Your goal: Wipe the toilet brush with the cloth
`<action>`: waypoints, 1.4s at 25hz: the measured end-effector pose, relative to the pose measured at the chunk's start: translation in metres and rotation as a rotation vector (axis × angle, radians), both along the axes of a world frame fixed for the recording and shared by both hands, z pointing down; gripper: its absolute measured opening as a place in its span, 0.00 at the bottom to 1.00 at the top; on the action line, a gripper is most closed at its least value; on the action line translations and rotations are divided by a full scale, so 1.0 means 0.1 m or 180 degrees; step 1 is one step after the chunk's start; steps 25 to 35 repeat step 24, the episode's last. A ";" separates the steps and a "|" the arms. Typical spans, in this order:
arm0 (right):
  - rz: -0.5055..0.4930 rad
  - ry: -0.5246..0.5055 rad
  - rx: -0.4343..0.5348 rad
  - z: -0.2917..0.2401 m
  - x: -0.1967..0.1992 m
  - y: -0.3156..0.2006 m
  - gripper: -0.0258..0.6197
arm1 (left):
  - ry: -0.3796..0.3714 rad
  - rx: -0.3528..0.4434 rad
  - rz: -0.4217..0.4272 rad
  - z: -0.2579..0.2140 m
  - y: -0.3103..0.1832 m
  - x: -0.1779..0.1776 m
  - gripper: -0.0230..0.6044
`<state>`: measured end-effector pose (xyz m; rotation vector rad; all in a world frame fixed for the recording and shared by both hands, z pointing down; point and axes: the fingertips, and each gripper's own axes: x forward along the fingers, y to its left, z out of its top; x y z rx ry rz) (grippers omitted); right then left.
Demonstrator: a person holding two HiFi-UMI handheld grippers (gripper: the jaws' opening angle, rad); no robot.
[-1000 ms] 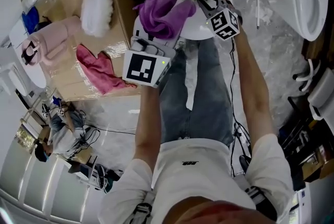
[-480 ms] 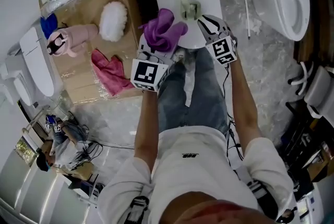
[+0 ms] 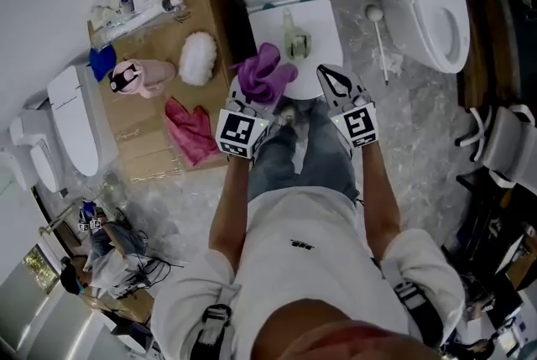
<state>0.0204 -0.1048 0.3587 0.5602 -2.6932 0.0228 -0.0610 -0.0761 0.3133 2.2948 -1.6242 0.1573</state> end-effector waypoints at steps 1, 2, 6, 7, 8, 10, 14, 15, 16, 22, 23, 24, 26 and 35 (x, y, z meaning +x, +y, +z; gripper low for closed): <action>0.0034 -0.0044 0.0027 -0.13 0.01 0.04 0.04 | -0.0006 0.0013 0.0043 -0.06 0.03 0.02 0.34; 0.0063 -0.0081 0.0061 -0.26 0.01 0.08 0.04 | -0.0017 0.0026 0.0083 -0.12 0.07 0.04 0.33; 0.0144 -0.0148 0.0150 -0.68 0.08 0.23 0.04 | -0.0041 0.0090 0.0216 -0.36 0.20 0.14 0.30; 0.0162 -0.0153 0.0162 -0.76 0.11 0.26 0.04 | -0.0038 0.0104 0.0253 -0.42 0.23 0.17 0.30; 0.0178 -0.0162 0.0175 -0.83 0.13 0.29 0.04 | -0.0037 0.0120 0.0289 -0.48 0.26 0.19 0.30; 0.0211 -0.0193 0.0192 -0.95 0.15 0.37 0.04 | -0.0058 0.0145 0.0351 -0.59 0.33 0.21 0.29; 0.0303 -0.0229 0.0200 -1.13 0.25 0.52 0.04 | -0.0095 0.0157 0.0424 -0.73 0.48 0.26 0.29; 0.0321 -0.0241 0.0222 -1.18 0.27 0.52 0.04 | -0.0105 0.0176 0.0426 -0.76 0.48 0.26 0.29; 0.0334 -0.0254 0.0244 -1.23 0.29 0.53 0.04 | -0.0113 0.0195 0.0423 -0.80 0.49 0.26 0.29; 0.0400 -0.0226 0.0292 -1.42 0.46 0.75 0.04 | -0.0111 0.0192 0.0384 -0.89 0.71 0.30 0.29; 0.0409 -0.0208 0.0308 -1.45 0.48 0.77 0.04 | -0.0114 0.0198 0.0385 -0.91 0.73 0.31 0.29; 0.0418 -0.0188 0.0326 -1.47 0.50 0.79 0.04 | -0.0118 0.0205 0.0387 -0.93 0.74 0.32 0.29; 0.0418 -0.0188 0.0326 -1.47 0.50 0.79 0.04 | -0.0118 0.0205 0.0387 -0.93 0.74 0.32 0.29; 0.0418 -0.0188 0.0326 -1.47 0.50 0.79 0.04 | -0.0118 0.0205 0.0387 -0.93 0.74 0.32 0.29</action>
